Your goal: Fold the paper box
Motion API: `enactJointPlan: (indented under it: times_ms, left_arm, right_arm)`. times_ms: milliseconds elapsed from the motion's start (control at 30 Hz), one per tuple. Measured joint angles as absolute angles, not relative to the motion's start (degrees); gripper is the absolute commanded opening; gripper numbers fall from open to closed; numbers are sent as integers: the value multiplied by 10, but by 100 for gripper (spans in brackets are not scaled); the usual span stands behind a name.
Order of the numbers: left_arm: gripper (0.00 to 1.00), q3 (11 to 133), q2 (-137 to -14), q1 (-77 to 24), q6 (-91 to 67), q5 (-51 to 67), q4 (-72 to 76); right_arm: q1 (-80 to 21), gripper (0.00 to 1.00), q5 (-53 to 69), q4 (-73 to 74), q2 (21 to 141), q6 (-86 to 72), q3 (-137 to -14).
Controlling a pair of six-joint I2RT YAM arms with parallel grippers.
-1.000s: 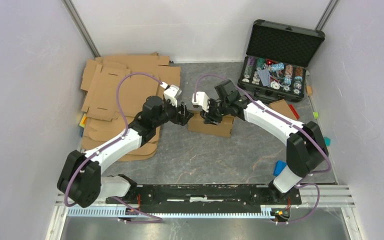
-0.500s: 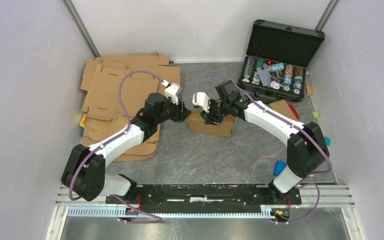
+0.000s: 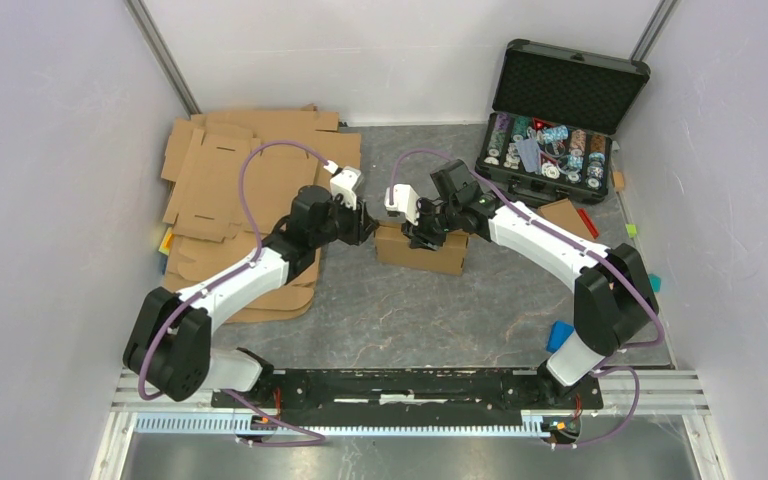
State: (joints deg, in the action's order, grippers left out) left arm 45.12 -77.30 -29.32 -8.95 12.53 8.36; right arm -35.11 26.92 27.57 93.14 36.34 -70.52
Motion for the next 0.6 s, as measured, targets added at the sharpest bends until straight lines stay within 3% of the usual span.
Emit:
enactJointPlan:
  times_ms: [200,600]
  left_arm:
    - [27,461,-781,-293,-90,122,72]
    - [27,462,-780,-293,-90,121,68]
  right_arm:
    - [-351,34,269,276,931,363,-705]
    - [-351,33,269,275,932,363,-705]
